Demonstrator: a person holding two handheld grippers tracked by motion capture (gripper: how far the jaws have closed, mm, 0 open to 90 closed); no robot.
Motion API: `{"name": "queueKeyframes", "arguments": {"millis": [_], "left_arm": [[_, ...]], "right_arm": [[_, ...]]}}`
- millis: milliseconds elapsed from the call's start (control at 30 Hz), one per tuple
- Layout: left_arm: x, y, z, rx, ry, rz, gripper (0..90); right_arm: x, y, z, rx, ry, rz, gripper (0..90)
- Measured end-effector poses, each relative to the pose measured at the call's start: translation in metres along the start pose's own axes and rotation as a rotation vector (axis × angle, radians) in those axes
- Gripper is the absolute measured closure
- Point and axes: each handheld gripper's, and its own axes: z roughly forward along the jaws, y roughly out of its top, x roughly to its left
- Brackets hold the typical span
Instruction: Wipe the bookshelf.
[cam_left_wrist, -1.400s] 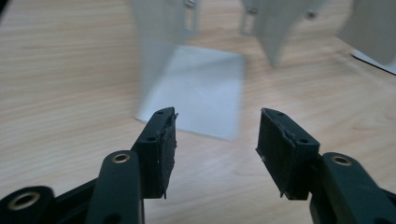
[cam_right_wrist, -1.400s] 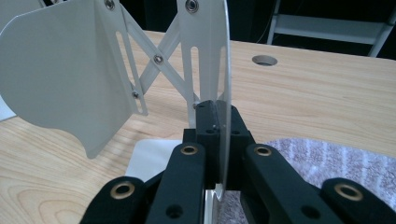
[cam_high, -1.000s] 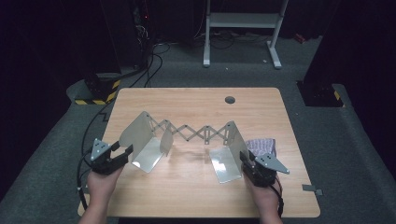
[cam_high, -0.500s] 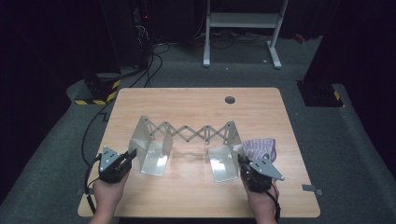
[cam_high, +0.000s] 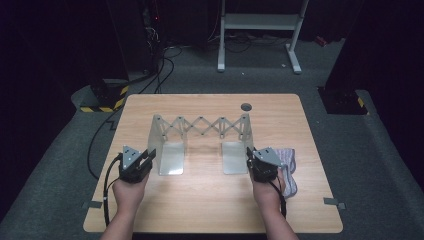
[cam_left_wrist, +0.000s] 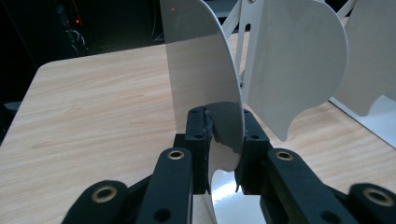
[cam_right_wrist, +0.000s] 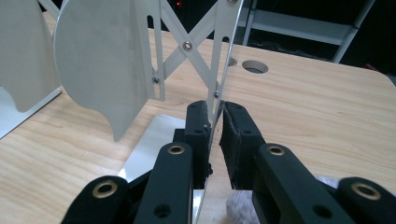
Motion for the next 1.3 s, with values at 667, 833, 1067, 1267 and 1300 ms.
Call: {"name": "queueKeyframes", "arguments": {"millis": [667, 833, 1067, 1267, 1300], "left_arm": [[0.004, -0.012, -0.016, -0.024, -0.045, -0.017, 55.9], [0.001, -0.022, -0.033, -0.035, -0.084, -0.02, 50.0], [0.002, -0.074, -0.039, 0.071, -0.178, -0.017, 40.0], [0.004, -0.089, -0.038, 0.171, -0.202, -0.02, 33.9], [0.005, -0.087, -0.039, 0.159, -0.211, -0.04, 33.7]], "right_arm": [[0.0, -0.002, -0.015, -0.028, 0.067, 0.007, 57.7], [0.002, -0.009, -0.031, -0.038, 0.108, 0.01, 51.1], [0.019, -0.035, -0.045, -0.012, 0.156, -0.014, 41.5], [0.034, -0.066, -0.037, 0.093, 0.218, -0.042, 26.6], [0.036, -0.066, -0.035, 0.1, 0.214, -0.04, 25.4]]}}
